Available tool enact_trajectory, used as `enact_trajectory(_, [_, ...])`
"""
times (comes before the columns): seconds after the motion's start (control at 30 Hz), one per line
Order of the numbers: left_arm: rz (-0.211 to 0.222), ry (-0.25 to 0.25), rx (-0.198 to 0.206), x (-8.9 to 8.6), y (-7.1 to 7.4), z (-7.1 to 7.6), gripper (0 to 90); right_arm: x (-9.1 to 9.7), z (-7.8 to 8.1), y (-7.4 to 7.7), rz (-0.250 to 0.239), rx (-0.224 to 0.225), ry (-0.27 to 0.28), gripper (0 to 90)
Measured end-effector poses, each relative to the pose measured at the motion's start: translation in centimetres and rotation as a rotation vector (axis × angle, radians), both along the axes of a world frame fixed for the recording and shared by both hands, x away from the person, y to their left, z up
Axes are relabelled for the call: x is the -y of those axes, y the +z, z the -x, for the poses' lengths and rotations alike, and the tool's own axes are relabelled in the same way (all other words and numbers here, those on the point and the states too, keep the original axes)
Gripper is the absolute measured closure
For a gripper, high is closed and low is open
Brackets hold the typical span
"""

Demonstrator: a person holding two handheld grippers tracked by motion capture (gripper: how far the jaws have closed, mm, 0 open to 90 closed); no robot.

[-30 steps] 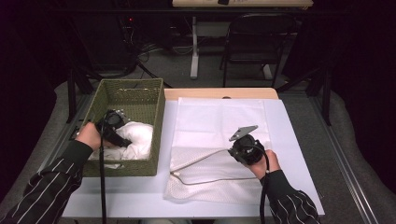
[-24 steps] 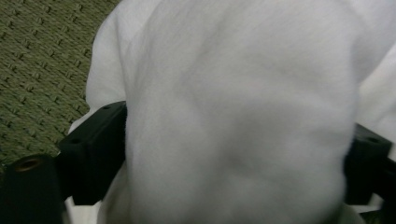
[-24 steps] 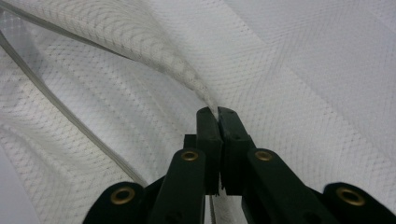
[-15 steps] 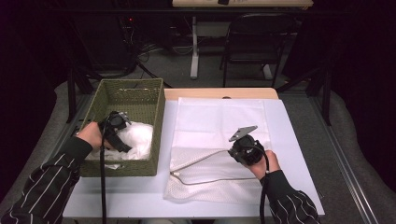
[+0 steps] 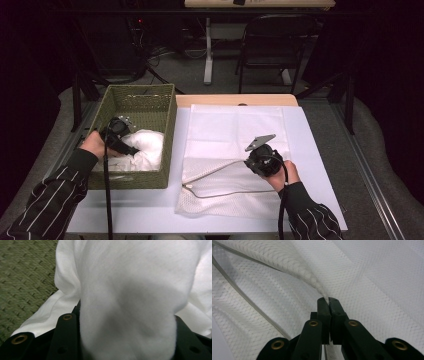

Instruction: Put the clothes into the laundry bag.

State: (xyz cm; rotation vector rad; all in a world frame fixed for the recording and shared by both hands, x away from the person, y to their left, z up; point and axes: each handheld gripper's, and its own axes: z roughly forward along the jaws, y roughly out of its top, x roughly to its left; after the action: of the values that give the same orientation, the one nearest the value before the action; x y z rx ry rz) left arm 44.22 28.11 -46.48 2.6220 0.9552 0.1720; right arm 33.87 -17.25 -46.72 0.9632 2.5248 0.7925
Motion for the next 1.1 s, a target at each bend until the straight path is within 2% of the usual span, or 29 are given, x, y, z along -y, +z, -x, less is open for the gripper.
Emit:
enact_trajectory(0.03, [-0.007, 0.011, 0.006, 0.1, 0.0, 0.0, 53.1, 0.0, 0.0, 0.0, 0.000, 0.000, -0.001, 88.6])
enact_trajectory(0.1, [-0.012, 0.005, -0.009, 0.4, -0.2, 0.0, 49.6, 0.0, 0.0, 0.0, 0.000, 0.000, -0.001, 88.6])
enact_trajectory(0.2, [-0.030, -0.011, 0.002, 0.4, -0.2, -0.2, 36.4, -0.1, 0.0, -0.1, 0.000, -0.002, 0.001, 88.6])
enact_trajectory(0.33, [-0.063, -0.036, 0.004, 0.4, -0.4, -0.5, 13.8, 0.1, 0.0, -0.1, -0.004, -0.005, -0.002, 88.6])
enact_trajectory(0.43, [-0.081, -0.053, -0.030, 0.5, -0.9, -0.8, 4.2, 0.1, -0.1, -0.2, -0.002, -0.007, 0.001, 88.6])
enact_trajectory(0.5, [-0.097, -0.062, -0.065, 0.5, -1.3, -1.0, 4.7, 0.0, -0.1, -0.2, -0.002, -0.009, 0.001, 88.6])
enact_trajectory(0.53, [-0.090, -0.075, -0.065, 0.5, -1.5, -0.9, 8.8, 0.0, -0.1, -0.2, -0.003, -0.010, 0.001, 88.6])
enact_trajectory(0.63, [-0.068, -0.084, -0.073, 0.5, -1.7, -0.8, 26.3, 0.1, -0.1, -0.2, -0.002, -0.008, 0.002, 88.6])
enact_trajectory(0.77, [-0.042, -0.081, -0.064, 0.0, -1.5, -0.4, 49.4, 0.0, 0.0, -0.1, -0.002, -0.008, 0.001, 88.6])
enact_trajectory(0.87, [-0.035, -0.085, -0.043, -0.3, -1.3, -0.3, 54.1, 0.0, 0.0, -0.1, -0.001, -0.010, -0.004, 88.6])
enact_trajectory(1.1, [-0.032, -0.090, -0.009, -0.6, -0.4, 0.3, 55.5, 0.0, 0.0, 0.0, 0.001, -0.002, 0.001, 88.6])
